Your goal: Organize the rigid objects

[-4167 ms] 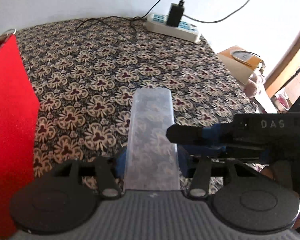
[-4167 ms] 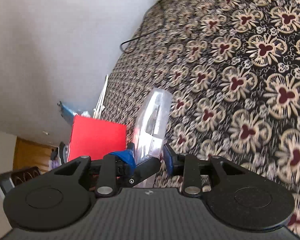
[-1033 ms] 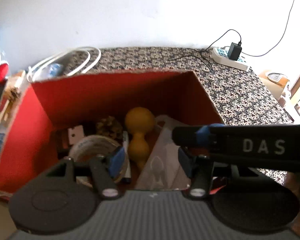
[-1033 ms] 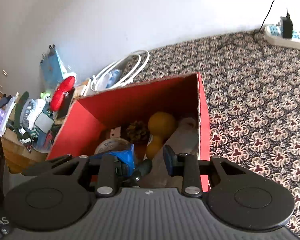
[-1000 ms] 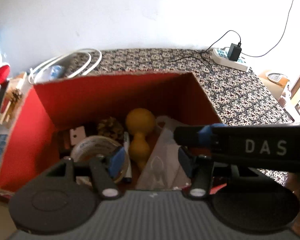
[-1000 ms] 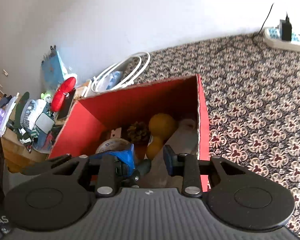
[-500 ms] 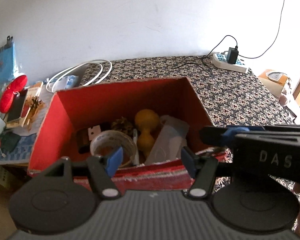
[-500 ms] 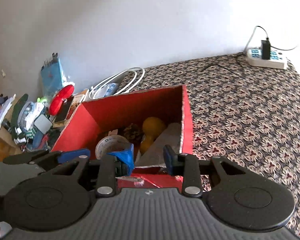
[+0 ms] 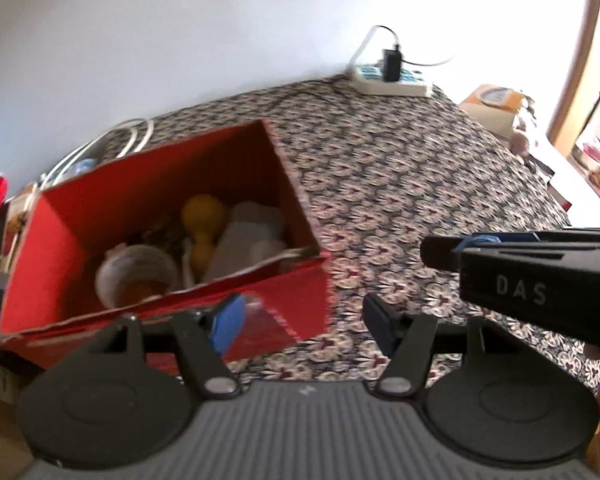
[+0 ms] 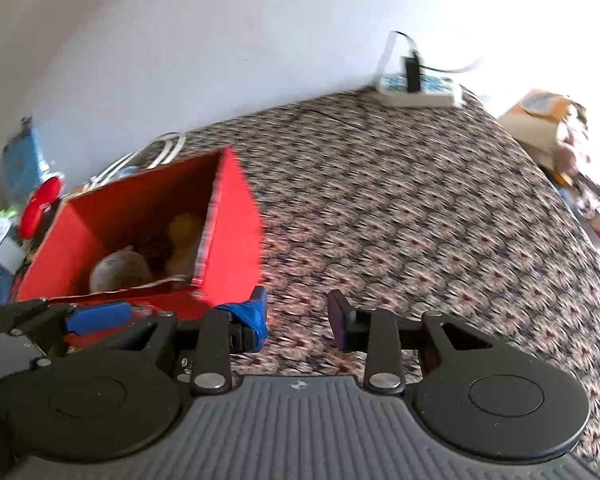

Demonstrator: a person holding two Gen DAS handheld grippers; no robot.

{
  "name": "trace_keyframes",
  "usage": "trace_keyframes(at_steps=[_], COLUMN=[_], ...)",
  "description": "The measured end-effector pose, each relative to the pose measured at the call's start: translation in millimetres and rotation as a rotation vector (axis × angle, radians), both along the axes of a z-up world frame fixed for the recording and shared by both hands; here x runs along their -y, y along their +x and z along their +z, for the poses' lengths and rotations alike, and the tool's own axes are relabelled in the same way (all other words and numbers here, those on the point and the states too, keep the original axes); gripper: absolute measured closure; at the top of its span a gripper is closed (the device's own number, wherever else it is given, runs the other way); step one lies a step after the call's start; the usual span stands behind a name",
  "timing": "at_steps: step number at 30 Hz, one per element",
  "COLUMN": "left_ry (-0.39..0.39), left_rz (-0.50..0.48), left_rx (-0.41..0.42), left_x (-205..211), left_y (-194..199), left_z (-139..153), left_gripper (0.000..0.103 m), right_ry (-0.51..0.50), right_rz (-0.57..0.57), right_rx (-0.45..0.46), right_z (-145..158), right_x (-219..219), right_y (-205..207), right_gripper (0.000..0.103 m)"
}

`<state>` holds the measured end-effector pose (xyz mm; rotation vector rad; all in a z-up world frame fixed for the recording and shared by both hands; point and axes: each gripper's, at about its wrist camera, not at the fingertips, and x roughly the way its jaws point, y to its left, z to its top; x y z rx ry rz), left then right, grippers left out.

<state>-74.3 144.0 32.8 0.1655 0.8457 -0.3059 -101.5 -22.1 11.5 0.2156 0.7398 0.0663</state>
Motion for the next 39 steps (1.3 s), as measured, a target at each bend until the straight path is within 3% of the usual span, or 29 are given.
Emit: trace_keyframes(at_steps=[13, 20, 30, 39], left_ry=[0.045, 0.081, 0.104, 0.087], left_rz=[-0.058, -0.064, -0.016, 0.058], left_rx=[-0.138, -0.145, -0.174, -0.160], left_x=[60.6, 69.3, 50.4, 6.1], left_y=[14.7, 16.7, 16.2, 7.2], left_z=[-27.4, -32.0, -37.8, -34.0], left_gripper=[0.037, 0.037, 0.037, 0.037], right_ry=[-0.053, -0.041, -0.037, -0.041], right_rz=[-0.103, -0.128, -0.088, -0.001], right_rx=[-0.054, -0.084, -0.131, -0.136], right_z=[-19.1, -24.9, -35.6, -36.5], right_x=[47.3, 55.8, 38.4, -3.9], right_y=[-8.4, -5.0, 0.6, 4.6], right_gripper=[0.086, 0.086, 0.086, 0.085])
